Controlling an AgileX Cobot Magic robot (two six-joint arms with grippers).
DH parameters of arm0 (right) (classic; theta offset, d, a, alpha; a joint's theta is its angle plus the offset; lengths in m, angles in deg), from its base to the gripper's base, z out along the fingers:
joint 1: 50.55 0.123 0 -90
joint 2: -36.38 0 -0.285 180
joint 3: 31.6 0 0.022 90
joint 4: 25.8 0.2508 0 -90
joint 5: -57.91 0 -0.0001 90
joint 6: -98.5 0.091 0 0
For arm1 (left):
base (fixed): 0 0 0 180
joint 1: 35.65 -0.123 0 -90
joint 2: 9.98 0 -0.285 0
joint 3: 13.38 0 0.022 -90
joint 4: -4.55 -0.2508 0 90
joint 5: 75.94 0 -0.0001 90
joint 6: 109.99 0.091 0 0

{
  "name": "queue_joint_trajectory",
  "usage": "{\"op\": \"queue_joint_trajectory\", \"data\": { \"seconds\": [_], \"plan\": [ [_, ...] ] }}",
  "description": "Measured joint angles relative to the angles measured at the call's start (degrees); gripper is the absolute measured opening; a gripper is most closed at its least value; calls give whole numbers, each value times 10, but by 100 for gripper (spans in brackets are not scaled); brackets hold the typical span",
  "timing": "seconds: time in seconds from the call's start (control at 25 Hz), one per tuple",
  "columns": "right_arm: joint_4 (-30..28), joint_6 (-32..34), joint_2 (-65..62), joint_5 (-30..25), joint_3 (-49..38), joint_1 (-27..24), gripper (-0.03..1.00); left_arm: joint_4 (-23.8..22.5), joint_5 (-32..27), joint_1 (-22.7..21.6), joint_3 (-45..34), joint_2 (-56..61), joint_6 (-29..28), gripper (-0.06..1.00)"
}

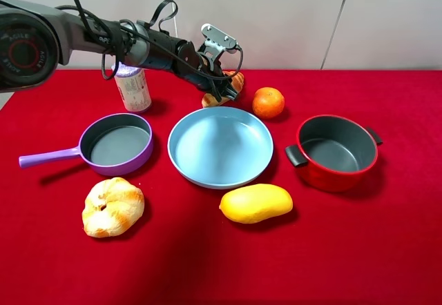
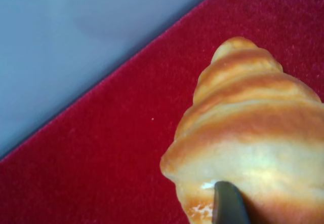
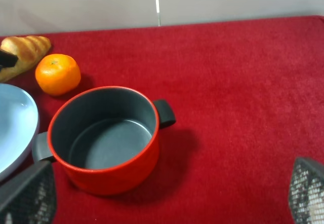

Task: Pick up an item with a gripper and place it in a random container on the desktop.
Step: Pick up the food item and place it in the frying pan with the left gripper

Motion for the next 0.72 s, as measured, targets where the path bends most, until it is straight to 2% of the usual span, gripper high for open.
{"op": "queue_joint_trajectory", "data": {
  "seconds": [0.4,0.72],
  "plan": [
    [0,0,0,0,0,0,69,0,-18,0,0,26,0,41],
    [0,0,0,0,0,0,69,0,-69,0,0,59,0,40]
  ]
}}
